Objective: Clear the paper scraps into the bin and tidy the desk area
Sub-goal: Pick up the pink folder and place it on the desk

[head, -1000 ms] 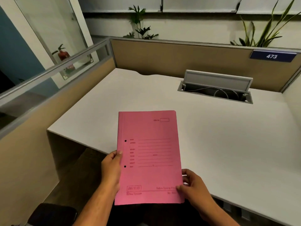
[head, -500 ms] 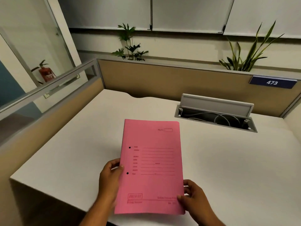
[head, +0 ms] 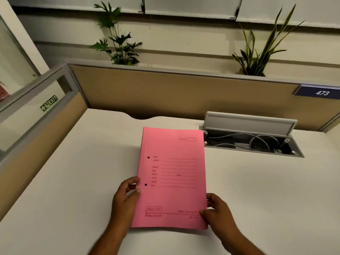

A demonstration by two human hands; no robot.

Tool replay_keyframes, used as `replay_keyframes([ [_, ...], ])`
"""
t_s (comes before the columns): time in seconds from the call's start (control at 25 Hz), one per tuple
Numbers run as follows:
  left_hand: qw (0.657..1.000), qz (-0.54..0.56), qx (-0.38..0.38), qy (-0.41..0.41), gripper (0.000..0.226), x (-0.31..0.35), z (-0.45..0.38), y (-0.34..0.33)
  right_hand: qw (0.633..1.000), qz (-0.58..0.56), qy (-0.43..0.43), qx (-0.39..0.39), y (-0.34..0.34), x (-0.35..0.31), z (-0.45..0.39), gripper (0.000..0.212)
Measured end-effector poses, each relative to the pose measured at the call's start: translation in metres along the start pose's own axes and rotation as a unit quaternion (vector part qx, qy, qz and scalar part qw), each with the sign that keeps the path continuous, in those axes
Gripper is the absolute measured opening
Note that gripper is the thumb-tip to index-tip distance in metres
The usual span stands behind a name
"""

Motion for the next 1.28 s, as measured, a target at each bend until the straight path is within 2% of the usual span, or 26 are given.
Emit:
replay_keyframes([
  [0.48, 0.999, -0.034, -0.015, -0.022, 0.046, 0.006, -0.105, -0.049, 0.997, 0.022, -0.027, 0.071, -0.023, -0.037, -0.087, 0.041],
  [0.84, 0.988, -0.144, -0.021, -0.050, 0.047, 0.006, -0.159, -0.066, 0.990, 0.095, 0.043, 0.092, -0.030, -0.059, -0.145, 0.054],
  [1.12, 0.963, -0.250, -0.043, -0.094, 0.049, 0.004, -0.182, -0.081, 0.977, 0.183, 0.044, 0.101, -0.031, -0.066, -0.174, 0.055],
  [1.28, 0.914, -0.375, -0.068, -0.139, 0.057, -0.003, -0.186, -0.089, 0.972, 0.203, 0.047, 0.106, -0.034, -0.068, -0.180, 0.056],
])
Point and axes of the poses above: each hand's wrist, its own z-axis away from the middle knuckle, its own y-axis out of the back of the hand, x = y × z, the point moved 1 cm from there along -z, towards the middle knuckle, and after that the axes turned 5 degrees about z, right-handed, at the moved point
